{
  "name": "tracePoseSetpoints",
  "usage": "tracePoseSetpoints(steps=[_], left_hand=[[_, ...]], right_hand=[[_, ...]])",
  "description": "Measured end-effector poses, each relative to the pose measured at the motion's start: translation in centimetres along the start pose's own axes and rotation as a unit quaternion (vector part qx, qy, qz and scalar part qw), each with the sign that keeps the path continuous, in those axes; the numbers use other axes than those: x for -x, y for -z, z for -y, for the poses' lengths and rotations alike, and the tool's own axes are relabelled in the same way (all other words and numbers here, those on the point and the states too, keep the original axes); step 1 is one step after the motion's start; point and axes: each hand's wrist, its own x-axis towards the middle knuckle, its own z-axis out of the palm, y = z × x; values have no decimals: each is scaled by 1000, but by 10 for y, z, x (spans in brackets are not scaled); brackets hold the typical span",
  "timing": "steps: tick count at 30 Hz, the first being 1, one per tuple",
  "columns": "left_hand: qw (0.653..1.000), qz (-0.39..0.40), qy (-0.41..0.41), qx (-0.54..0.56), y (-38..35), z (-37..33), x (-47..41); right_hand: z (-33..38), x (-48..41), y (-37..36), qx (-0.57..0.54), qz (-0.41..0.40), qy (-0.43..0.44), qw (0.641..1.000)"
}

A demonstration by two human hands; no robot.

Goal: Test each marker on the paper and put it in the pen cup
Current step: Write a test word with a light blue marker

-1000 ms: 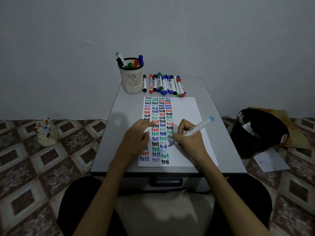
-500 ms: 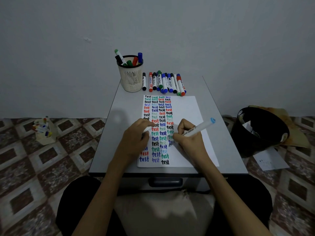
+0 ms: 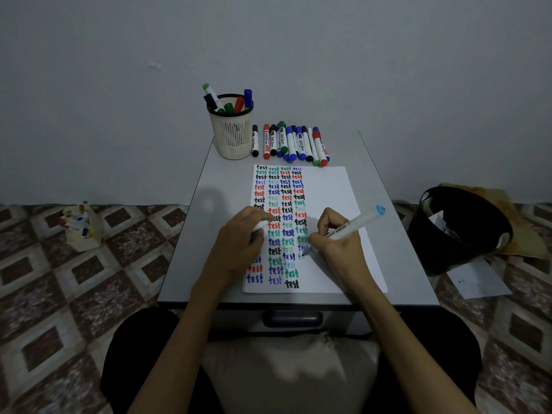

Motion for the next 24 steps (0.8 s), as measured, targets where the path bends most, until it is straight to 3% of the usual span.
tracePoseSetpoints(steps=[24], left_hand=[[1000,-8,-8,-5,-1,2,0]], right_hand=[[-7,-2,3,-8,-34,-3,999]])
